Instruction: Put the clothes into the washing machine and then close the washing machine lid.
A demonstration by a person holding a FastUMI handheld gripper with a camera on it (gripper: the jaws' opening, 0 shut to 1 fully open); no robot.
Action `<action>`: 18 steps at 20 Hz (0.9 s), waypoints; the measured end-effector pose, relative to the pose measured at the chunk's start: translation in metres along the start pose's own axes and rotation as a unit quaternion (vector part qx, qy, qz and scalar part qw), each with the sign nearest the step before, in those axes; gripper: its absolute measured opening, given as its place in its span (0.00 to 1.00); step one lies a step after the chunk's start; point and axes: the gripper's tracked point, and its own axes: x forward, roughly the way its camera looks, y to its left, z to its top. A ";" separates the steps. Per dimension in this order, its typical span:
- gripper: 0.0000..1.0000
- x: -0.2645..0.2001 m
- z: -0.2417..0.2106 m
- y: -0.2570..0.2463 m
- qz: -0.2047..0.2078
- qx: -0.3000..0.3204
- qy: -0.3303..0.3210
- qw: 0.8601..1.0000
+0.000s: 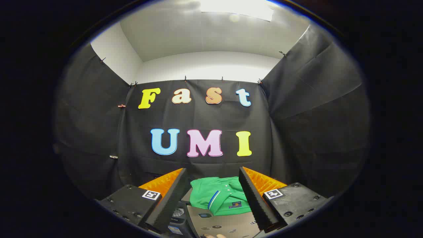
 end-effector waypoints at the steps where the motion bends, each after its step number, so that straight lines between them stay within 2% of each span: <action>1: 0.98 -0.001 0.001 -0.001 -0.002 0.000 -0.001 1.000; 12: 0.98 0.001 0.000 -0.012 -0.028 0.000 0.007 1.000; 18: 0.98 -0.003 0.007 -0.008 -0.015 -0.005 0.001 1.000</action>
